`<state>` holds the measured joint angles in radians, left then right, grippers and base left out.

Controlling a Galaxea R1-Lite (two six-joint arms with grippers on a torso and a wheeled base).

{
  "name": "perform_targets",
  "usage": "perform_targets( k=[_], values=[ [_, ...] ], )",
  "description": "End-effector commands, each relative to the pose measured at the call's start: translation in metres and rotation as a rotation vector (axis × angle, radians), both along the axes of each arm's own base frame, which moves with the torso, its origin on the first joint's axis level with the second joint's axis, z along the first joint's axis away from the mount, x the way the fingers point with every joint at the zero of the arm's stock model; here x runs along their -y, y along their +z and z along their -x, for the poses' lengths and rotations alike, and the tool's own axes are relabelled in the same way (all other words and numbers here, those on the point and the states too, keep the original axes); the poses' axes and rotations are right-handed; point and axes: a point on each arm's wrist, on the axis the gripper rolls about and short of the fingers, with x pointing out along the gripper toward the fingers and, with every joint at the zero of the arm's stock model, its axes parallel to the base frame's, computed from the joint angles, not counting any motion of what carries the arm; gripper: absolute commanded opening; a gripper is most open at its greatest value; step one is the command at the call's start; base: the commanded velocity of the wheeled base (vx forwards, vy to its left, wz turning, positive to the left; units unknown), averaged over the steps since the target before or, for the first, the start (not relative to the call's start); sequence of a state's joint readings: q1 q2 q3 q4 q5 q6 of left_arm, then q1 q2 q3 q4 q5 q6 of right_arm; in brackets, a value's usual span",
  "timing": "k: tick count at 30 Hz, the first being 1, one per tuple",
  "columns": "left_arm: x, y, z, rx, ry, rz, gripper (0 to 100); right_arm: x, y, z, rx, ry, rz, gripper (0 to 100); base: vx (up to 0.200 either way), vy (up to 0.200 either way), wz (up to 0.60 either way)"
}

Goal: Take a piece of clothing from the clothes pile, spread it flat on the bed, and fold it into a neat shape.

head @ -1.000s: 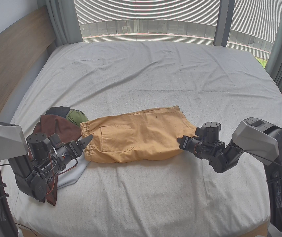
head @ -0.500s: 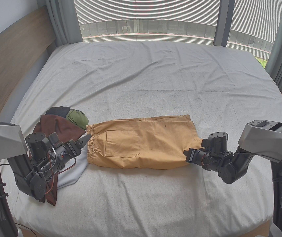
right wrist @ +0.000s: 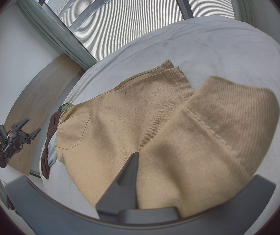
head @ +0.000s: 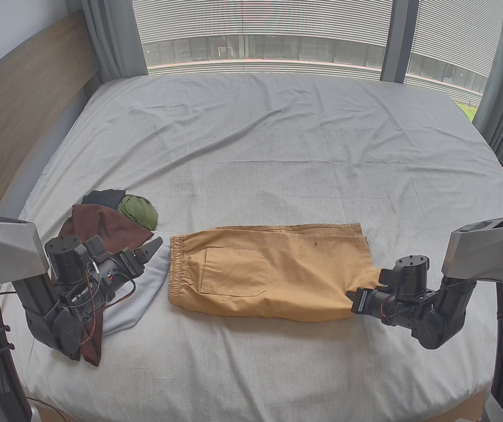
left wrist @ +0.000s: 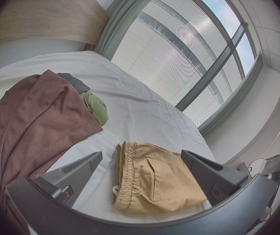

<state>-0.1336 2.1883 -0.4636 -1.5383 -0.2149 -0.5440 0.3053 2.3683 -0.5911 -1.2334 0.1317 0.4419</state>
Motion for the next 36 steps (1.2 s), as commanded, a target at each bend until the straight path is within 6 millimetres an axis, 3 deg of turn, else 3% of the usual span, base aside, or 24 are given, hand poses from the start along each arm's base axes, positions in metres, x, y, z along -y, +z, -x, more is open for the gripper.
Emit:
perform_targets(
  k=[1,7,19,20,29,36],
  values=[
    [0.000,0.000,0.000,0.001,-0.001,0.001,100,0.012,-0.003,0.017,-0.028,-0.015,0.013,0,0.000,0.000,0.00],
    [0.000,0.001,0.001,0.004,-0.001,0.001,100,0.021,-0.009,0.033,-0.056,-0.021,0.034,0,0.000,0.000,0.00],
    [0.005,-0.003,0.005,-0.017,-0.018,-0.003,100,0.022,-0.019,0.032,-0.060,-0.018,0.045,0,0.000,0.000,0.00],
    [0.006,-0.003,0.006,-0.022,-0.024,-0.003,100,0.022,-0.019,0.032,-0.058,-0.018,0.044,100,0.000,0.000,0.00],
    [0.019,-0.029,0.015,-0.120,-0.090,-0.024,100,0.018,-0.025,0.059,-0.141,0.037,0.070,100,0.000,0.000,0.00],
    [0.019,-0.031,0.014,-0.128,-0.091,-0.022,100,0.008,-0.024,0.080,-0.191,0.136,0.059,100,0.000,0.000,0.00]
  ],
)
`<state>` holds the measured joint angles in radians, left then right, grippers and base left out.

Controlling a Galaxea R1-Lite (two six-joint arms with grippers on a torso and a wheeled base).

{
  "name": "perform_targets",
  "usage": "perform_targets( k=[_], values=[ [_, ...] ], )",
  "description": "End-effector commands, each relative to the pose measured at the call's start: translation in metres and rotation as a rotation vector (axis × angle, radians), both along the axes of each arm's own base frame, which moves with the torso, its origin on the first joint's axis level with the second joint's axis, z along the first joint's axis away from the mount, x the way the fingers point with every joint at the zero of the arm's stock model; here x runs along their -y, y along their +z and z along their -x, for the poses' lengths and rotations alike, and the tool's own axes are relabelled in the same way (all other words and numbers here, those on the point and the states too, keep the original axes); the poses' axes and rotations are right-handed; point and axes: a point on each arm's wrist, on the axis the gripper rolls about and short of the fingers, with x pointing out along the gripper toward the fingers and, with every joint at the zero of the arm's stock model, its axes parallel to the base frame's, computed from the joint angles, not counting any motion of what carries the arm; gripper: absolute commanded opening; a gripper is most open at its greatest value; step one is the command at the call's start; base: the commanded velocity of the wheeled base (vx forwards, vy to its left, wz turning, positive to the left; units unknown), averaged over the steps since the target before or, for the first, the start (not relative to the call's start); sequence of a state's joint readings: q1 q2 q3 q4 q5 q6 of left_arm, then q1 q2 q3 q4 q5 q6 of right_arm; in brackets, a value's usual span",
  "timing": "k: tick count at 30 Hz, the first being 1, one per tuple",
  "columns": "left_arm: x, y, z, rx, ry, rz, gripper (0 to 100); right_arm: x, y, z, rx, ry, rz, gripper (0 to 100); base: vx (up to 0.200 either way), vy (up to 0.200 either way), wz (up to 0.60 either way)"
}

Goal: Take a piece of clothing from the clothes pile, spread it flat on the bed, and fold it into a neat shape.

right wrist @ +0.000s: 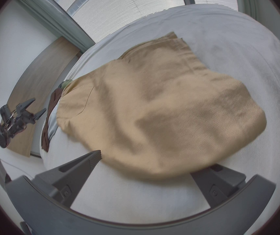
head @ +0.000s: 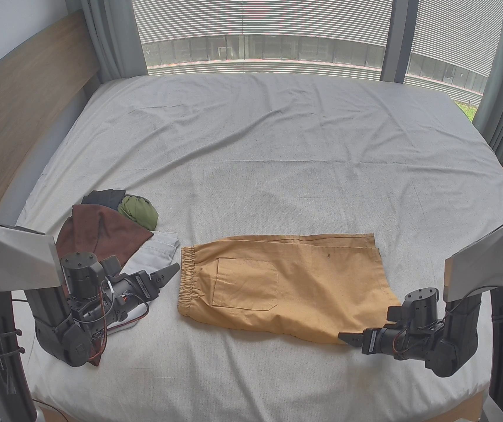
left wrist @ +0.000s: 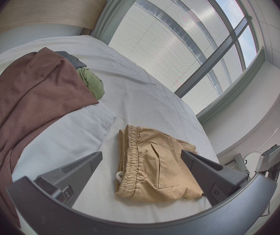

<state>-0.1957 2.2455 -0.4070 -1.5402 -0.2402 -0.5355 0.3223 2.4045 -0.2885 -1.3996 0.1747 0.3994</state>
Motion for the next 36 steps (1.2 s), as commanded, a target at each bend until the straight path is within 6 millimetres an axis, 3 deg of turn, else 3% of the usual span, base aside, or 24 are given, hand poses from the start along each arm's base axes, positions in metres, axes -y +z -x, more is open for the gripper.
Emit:
perform_targets(
  k=[1,8,20,25,26,30,36],
  values=[
    [0.001,-0.007,0.000,-0.022,-0.002,-0.003,100,-0.011,0.001,0.019,-0.036,0.087,-0.013,100,0.000,0.000,0.00],
    [0.002,-0.015,0.000,-0.048,-0.007,-0.008,100,-0.031,0.008,0.038,0.002,0.193,-0.045,100,0.000,0.000,0.00],
    [0.010,-0.027,0.001,-0.082,-0.032,-0.013,100,-0.046,0.038,0.038,0.112,0.274,-0.124,100,0.000,0.000,0.00],
    [0.015,-0.029,-0.002,-0.079,-0.041,-0.010,100,-0.051,0.048,0.025,0.180,0.260,-0.158,100,0.000,0.000,0.00],
    [0.017,-0.036,-0.004,-0.093,-0.044,-0.012,100,-0.055,0.057,0.008,0.251,0.245,-0.186,100,0.000,0.000,0.00],
    [0.019,-0.045,-0.008,-0.107,-0.047,-0.016,100,-0.049,0.061,-0.016,0.285,0.196,-0.193,100,0.000,0.000,0.00],
    [0.024,-0.060,-0.010,-0.135,-0.055,-0.025,100,-0.042,0.065,-0.030,0.305,0.187,-0.214,100,0.000,0.000,0.00]
  ],
)
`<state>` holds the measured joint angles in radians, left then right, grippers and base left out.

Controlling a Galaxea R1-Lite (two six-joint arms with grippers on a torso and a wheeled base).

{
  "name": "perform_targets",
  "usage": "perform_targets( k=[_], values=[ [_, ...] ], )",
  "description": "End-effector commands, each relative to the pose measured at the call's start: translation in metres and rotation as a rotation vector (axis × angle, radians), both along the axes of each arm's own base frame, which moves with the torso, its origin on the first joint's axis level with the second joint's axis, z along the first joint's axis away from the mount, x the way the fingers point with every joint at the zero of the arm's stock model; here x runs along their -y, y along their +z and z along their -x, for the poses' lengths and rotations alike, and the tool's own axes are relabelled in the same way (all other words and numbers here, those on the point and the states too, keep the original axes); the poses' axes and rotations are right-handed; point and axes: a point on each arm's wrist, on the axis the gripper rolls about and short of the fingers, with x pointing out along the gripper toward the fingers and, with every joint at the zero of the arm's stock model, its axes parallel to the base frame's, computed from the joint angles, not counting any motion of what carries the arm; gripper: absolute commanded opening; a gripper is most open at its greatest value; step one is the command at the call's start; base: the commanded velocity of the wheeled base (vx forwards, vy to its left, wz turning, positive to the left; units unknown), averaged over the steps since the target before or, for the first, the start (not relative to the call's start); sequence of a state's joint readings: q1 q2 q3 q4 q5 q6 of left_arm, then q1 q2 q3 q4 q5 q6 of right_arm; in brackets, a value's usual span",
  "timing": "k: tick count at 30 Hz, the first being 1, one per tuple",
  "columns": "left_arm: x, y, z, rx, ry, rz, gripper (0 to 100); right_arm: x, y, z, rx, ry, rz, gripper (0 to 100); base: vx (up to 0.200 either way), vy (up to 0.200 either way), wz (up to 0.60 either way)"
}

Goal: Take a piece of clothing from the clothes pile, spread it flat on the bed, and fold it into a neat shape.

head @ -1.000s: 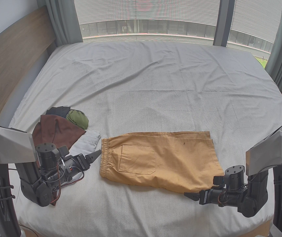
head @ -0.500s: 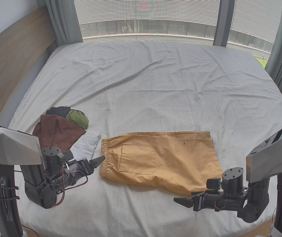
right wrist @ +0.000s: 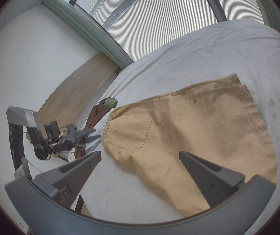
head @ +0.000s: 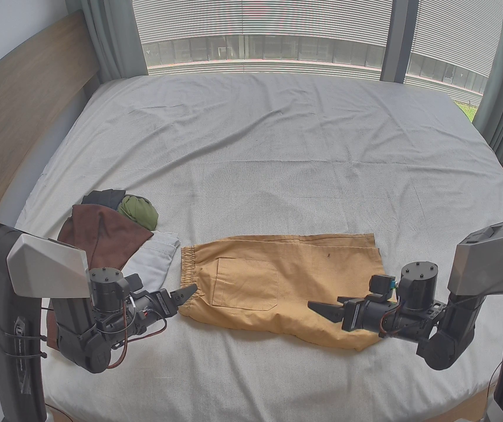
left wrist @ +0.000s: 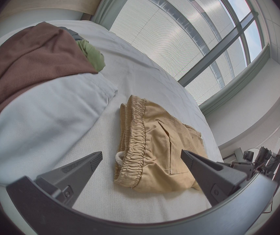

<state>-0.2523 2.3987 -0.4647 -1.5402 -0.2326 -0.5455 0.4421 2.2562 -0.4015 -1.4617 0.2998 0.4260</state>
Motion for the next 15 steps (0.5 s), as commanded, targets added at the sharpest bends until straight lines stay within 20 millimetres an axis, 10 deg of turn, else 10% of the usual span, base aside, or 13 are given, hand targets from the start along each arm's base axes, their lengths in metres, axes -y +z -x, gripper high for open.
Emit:
perform_targets(
  k=[1,15],
  values=[
    [0.005,-0.020,-0.003,-0.040,-0.011,-0.011,100,0.006,0.006,-0.013,0.036,-0.028,-0.020,100,0.000,0.000,0.00],
    [0.023,-0.044,-0.015,-0.086,-0.003,0.025,100,0.017,0.008,-0.019,0.048,-0.063,-0.025,100,0.000,0.000,0.00]
  ],
)
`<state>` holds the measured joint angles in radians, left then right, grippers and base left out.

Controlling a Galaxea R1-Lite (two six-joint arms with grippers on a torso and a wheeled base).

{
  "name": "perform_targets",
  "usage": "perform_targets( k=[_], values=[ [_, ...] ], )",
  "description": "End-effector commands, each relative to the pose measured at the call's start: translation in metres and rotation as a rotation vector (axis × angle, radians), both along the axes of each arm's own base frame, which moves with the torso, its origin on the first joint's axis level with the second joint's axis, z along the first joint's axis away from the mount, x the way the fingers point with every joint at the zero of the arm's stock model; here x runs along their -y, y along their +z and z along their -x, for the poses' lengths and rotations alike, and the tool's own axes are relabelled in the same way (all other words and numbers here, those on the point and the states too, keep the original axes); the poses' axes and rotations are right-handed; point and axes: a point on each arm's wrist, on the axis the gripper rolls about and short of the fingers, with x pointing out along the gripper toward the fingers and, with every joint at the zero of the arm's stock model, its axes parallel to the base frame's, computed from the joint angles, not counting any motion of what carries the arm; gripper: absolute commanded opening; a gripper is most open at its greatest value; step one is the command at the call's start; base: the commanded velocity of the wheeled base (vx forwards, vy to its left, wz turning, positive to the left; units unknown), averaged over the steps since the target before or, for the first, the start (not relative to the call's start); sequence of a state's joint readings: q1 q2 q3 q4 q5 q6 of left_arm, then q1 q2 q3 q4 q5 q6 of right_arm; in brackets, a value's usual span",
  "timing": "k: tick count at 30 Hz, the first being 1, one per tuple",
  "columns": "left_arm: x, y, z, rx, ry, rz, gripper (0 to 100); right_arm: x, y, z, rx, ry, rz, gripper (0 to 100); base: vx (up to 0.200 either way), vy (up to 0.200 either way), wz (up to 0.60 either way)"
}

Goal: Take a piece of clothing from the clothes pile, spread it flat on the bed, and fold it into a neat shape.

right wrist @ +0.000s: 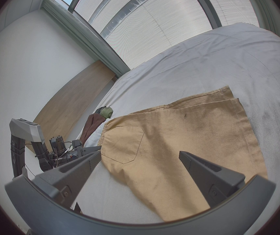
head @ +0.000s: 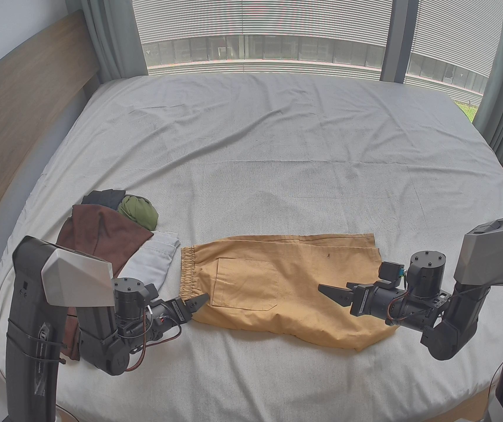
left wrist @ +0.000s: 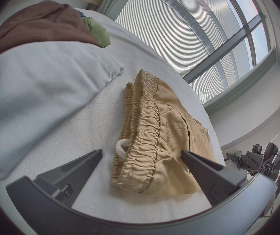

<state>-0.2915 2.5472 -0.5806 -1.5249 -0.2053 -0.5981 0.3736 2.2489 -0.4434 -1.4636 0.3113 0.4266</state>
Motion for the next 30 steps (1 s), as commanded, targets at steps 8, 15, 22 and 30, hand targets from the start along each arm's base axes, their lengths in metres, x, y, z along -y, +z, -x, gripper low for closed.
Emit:
perform_targets(
  k=[8,15,22,30],
  values=[
    [0.018,0.002,-0.005,-0.042,-0.012,0.061,100,-0.001,0.000,0.000,0.004,0.004,-0.002,100,0.000,0.000,0.00],
    [0.025,0.015,-0.008,-0.047,0.000,0.131,100,-0.002,0.000,0.000,0.003,0.005,-0.001,100,0.000,0.000,0.00],
    [0.026,0.020,-0.015,-0.038,0.020,0.169,100,-0.003,-0.003,0.001,-0.006,0.007,0.003,100,0.000,0.000,0.00],
    [0.027,0.023,-0.024,-0.030,0.033,0.201,100,-0.003,-0.003,0.002,-0.007,0.009,0.005,100,0.000,0.000,0.00]
  ],
)
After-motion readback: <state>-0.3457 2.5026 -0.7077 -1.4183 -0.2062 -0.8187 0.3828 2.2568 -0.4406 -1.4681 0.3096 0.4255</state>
